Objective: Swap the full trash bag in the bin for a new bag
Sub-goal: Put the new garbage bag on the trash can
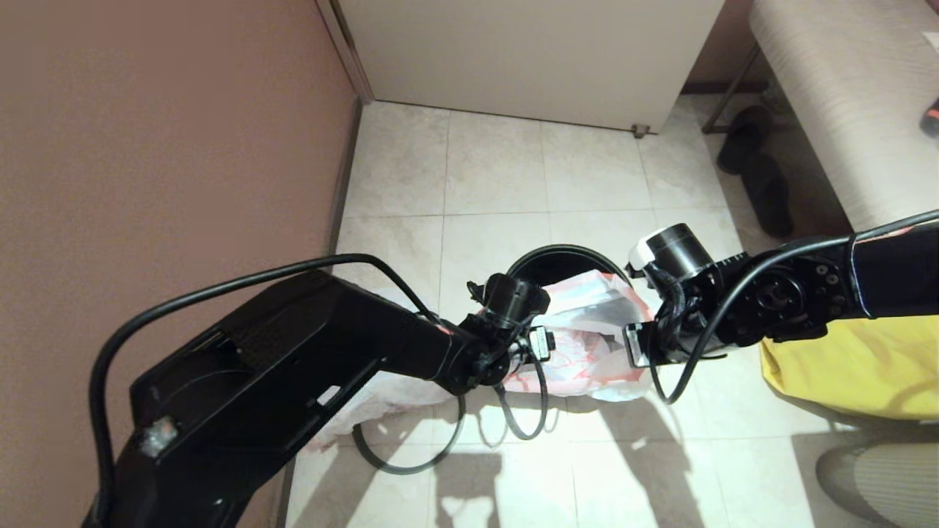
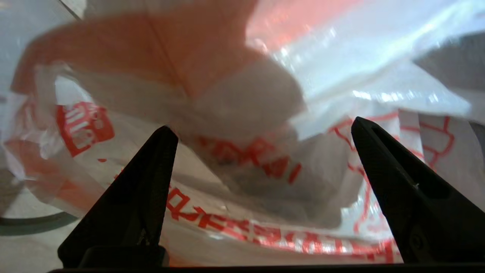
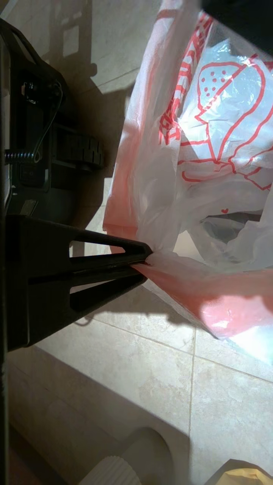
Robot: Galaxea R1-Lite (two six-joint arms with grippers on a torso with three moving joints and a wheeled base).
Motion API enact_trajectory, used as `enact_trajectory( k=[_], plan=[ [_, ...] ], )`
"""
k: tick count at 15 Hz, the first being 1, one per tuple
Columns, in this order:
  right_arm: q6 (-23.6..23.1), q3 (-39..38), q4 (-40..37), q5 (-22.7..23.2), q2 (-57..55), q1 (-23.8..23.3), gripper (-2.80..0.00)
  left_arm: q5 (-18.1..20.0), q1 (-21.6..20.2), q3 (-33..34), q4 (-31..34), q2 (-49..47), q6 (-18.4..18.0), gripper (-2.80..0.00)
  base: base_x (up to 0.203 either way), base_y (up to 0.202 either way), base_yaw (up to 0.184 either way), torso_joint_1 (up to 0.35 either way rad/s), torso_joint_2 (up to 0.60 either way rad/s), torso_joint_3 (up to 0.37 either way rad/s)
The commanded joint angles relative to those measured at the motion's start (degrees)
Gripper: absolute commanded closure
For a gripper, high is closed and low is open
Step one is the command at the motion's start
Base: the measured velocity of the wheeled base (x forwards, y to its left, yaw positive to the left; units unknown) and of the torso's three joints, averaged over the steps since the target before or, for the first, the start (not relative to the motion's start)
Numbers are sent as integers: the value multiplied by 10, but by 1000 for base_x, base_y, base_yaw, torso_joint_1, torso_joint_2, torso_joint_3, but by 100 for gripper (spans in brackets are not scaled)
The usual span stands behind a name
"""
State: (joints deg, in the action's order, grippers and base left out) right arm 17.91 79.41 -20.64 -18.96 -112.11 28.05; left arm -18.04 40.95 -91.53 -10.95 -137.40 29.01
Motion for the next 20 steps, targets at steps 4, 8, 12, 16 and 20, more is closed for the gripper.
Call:
enact_trajectory(
  k=[4, 8, 12, 16, 20],
  plan=[
    [-9, 0, 13, 0, -2, -9, 0, -11, -16, -114, 50, -96, 4, -280, 0, 0, 0, 0, 0, 0],
    [-10, 0, 11, 0, 0, -10, 0, -12, -28, -109, 49, -85, 5, 0, 0, 0, 0, 0, 0, 0],
    [-8, -16, 9, 8, 11, -6, 0, -13, -27, -97, 45, -77, 6, 0, 0, 0, 0, 0, 0, 0],
    [3, -91, 9, 9, 60, -6, 0, -13, -25, -83, 44, -65, 16, 0, 0, 0, 0, 0, 0, 0],
    [16, -157, 14, 28, 107, -42, 0, -13, -28, -73, 44, -66, 16, 0, 0, 0, 0, 0, 0, 0]
  ],
)
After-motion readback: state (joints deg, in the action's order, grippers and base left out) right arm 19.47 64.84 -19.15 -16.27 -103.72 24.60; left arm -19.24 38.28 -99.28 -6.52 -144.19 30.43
